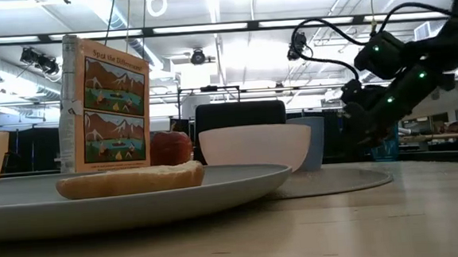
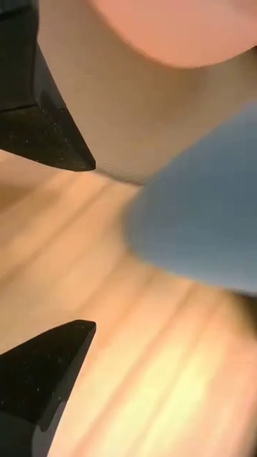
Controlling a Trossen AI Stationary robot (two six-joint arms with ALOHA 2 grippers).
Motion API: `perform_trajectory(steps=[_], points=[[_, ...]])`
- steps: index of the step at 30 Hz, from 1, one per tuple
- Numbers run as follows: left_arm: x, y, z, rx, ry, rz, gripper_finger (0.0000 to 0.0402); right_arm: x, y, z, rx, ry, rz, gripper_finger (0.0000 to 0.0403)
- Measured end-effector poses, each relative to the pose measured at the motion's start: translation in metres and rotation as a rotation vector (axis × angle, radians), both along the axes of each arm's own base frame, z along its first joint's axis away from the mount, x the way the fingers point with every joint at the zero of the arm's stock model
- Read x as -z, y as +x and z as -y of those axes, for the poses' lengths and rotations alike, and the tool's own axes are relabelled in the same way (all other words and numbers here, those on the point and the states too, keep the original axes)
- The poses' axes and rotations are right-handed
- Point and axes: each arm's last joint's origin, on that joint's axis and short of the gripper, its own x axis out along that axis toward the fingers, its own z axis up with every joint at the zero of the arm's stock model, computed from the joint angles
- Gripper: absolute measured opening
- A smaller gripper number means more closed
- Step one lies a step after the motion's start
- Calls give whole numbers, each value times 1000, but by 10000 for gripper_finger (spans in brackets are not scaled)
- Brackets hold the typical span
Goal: Arrange a breakfast setting
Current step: Pour the cereal from the cereal box into the orange bowl
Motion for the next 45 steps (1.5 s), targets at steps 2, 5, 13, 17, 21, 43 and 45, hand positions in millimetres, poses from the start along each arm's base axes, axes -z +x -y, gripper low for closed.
perform_trajectory(steps=[2,5,13,17,21,43,45], points=[[0,0,0,5,11,-4,167,-2,-6,-4,2,30,-36,361],[1,0,0,7,21,-12,167,-9,-11,-10,-3,85,-115,357],[1,0,-3,-30,168,-8,167,-61,-13,-23,57,242,-230,348],[1,-1,-4,-30,204,-18,167,-95,-13,-30,85,301,-261,348],[1,-1,-2,-11,221,-26,167,-139,-11,-42,90,338,-255,347],[-69,-40,-52,-149,385,54,166,-265,85,-116,-172,289,218,347],[-78,-44,-67,-204,404,43,167,-264,96,-118,-173,297,256,347]])
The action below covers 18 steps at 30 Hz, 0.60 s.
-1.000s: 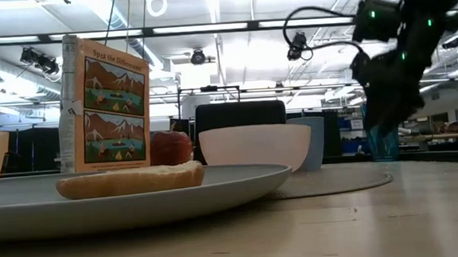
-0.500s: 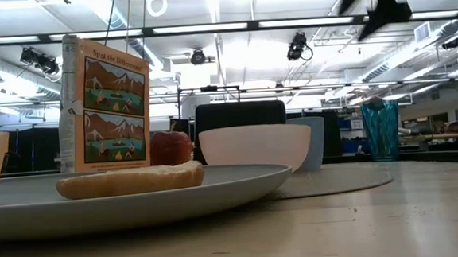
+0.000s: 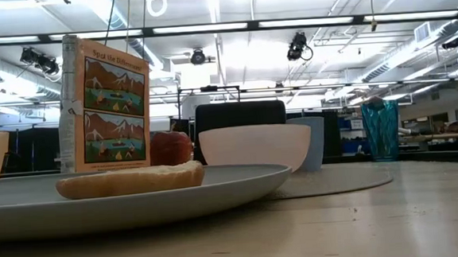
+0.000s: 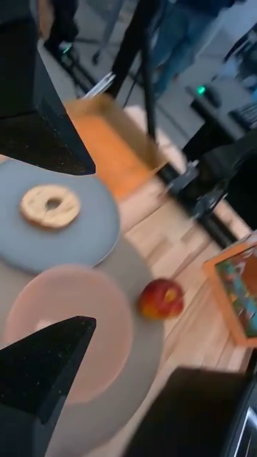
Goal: Arrange a breakfast setting
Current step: Pour the cereal from the cereal box into the orange bowl
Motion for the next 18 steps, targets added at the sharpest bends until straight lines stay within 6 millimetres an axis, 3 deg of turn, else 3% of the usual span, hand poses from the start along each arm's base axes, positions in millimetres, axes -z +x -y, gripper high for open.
perform_trajectory(steps=[5,11,18], points=[[-9,-15,-37,-126,-19,-90,168,2,17,-13,-35,14,70,347],[10,-32,-80,-360,-114,-318,206,1,22,-23,-85,-9,111,347],[14,-35,-119,-491,-134,-400,275,-4,27,0,-127,-97,151,347]])
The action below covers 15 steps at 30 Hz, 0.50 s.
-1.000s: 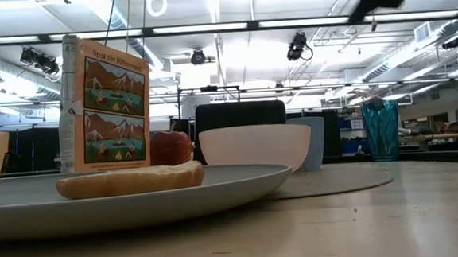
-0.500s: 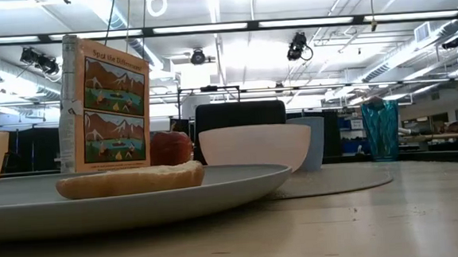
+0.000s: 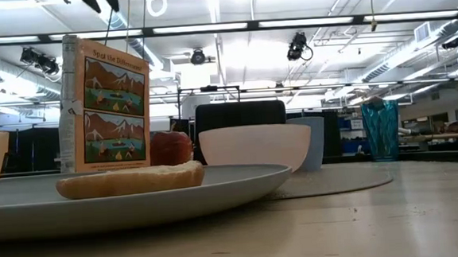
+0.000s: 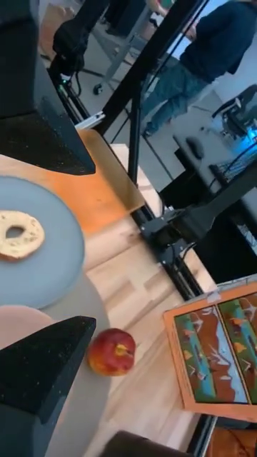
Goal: Arrange a breakfast setting
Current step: Pour the cereal from the cereal box into the orange bowl
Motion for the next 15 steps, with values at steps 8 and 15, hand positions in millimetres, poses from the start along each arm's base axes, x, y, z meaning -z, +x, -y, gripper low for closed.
perform_trajectory(steps=[8,15], points=[[14,9,-52,22,-158,-61,277,-8,5,50,-34,-16,82,347],[34,14,-94,-8,-287,-105,262,-7,2,74,-56,1,69,347]])
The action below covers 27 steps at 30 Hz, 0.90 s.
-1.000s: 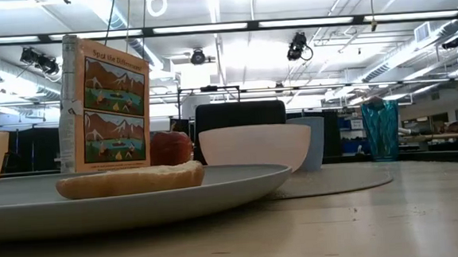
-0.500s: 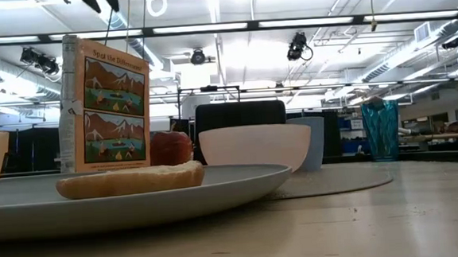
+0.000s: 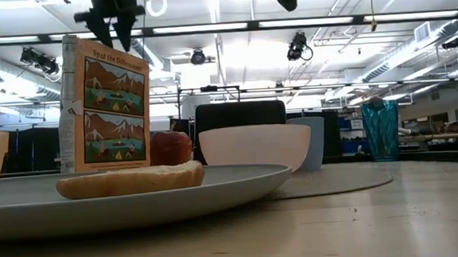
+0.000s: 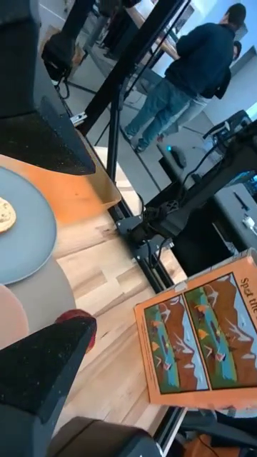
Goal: Arrange a breakfast setting
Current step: Pour the cereal from the cereal box into the orange bowl
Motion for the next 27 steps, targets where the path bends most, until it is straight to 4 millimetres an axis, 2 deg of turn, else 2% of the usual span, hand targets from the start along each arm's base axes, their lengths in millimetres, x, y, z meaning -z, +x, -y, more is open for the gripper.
perform_trajectory(steps=[6,10,19,23,27], points=[[15,11,-16,74,-94,-29,250,0,-1,4,-15,-39,-2,347],[25,19,-24,82,-127,-67,225,0,-1,6,-18,-70,-2,347],[52,35,-43,100,-215,-167,103,0,-3,16,-29,-196,-4,347],[53,38,-40,114,-219,-172,24,-1,-3,16,-34,-220,2,347],[42,34,-27,129,-210,-158,9,-5,-1,16,-56,-319,48,347]])
